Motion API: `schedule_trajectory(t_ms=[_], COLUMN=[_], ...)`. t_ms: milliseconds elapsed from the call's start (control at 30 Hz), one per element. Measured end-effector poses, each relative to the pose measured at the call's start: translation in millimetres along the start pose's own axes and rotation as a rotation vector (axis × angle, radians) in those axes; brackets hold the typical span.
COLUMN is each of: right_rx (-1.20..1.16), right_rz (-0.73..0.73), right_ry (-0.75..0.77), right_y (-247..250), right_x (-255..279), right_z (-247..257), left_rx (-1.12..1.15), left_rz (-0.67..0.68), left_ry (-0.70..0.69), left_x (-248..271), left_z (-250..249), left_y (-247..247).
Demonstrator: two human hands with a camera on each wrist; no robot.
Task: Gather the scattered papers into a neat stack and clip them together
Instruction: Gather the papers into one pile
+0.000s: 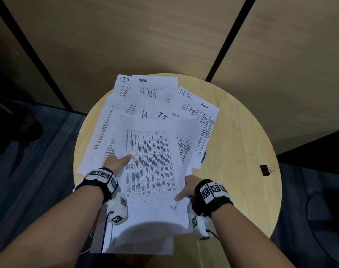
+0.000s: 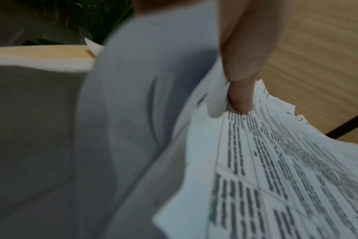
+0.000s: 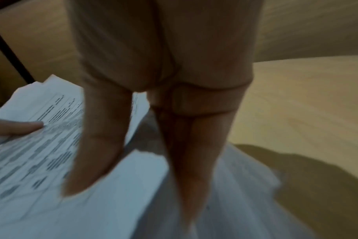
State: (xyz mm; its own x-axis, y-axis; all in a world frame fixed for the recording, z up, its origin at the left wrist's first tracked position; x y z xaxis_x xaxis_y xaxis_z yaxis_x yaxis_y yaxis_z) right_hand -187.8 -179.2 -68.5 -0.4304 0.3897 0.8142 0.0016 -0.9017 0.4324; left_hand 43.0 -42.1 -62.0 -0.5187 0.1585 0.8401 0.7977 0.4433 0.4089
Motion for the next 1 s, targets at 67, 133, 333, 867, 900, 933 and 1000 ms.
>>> schedule_trajectory(t_ms=[67,133,333,867,900,933,1000], right_rx=[0.006,-0.288,-0.203,-0.770,-0.834,-0.869,-0.906], right_rz=[0.006,-0.153,-0.246,-0.495,-0.469,-0.458,-0.475], right_ry=[0.039,0.085,0.104,-0.040,-0.029,-0.026,-0.023], right_y=[5,13,15,63,57,50,40], right_x=[1,-2,-6,-20,-25,-27,-35], right_z=[-4,-9,-8,-17,-13,-9,-4], left_rx=[-0.004,-0.027,-0.104,-0.332,-0.388,-0.433,-0.453], left_rz=[0.009,0.031,0.047,-0.245,-0.288,-0.315,-0.325], left_ry=[0.035,0.037,-0.044,-0.113,-0.089,-0.070,-0.067], left_x=[-7,-3,-11,-26,-27,-26,-24], left_z=[4,4,0,-41,-40,-40,-40], left_y=[-2,0,-1,60,61,60,52])
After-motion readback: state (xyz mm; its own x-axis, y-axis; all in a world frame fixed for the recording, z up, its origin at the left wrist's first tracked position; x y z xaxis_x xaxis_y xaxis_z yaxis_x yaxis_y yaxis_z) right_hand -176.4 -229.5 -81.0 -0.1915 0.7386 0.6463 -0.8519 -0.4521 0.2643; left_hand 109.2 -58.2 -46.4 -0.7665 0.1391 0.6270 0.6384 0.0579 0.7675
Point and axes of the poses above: each hand's wrist, its own x-axis away from the middle knuckle, its own y-axis out of the back of the hand, z = x × y, the point moved 5 cm from there along -x, towards the middle knuckle, and after that the axes turned 12 degrees about y, right-handed, at the moved point
